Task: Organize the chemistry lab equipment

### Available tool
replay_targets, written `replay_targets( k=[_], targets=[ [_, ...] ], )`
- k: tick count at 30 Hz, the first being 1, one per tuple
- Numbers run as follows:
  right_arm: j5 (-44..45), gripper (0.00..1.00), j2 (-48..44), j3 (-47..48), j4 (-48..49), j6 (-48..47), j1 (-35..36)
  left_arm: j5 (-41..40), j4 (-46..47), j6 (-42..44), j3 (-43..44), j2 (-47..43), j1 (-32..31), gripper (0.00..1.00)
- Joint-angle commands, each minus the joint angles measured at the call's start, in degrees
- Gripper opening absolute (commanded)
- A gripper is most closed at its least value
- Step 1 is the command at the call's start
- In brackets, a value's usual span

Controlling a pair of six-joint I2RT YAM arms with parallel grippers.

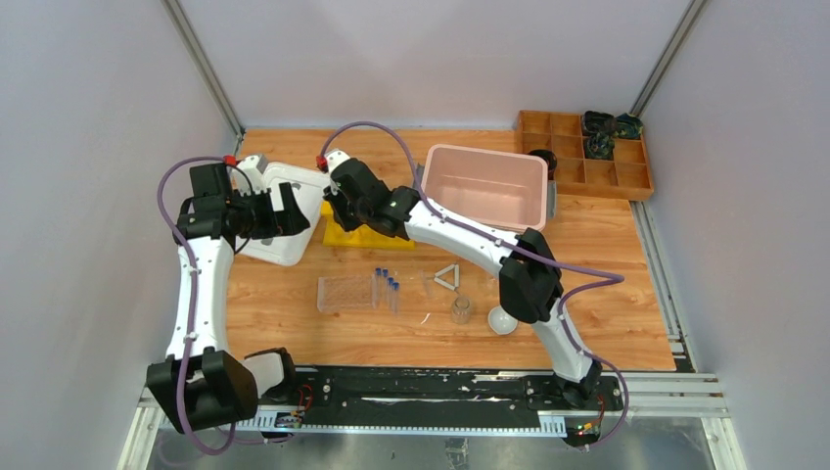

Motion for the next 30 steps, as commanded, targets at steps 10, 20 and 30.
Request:
replay_targets(
  k=[10, 20, 30],
  targets=[
    [3.28, 0.0, -0.36, -4.8, 12.43, -1.3, -1.42, -3.55, 0.68, 0.18, -0.25, 3.4, 2.45, 1.0],
    [5.02, 0.0, 0.02, -7.31, 16.93, -1.98, -1.42, -2.59, 0.59, 0.36, -0.69, 3.64, 2.42, 1.0],
    [7.09, 0.0, 1.24, -8.43, 19.24, -4.45, -1.43, -1.97, 0.59, 0.36, -0.98, 3.76, 2.48, 1.0]
  ],
)
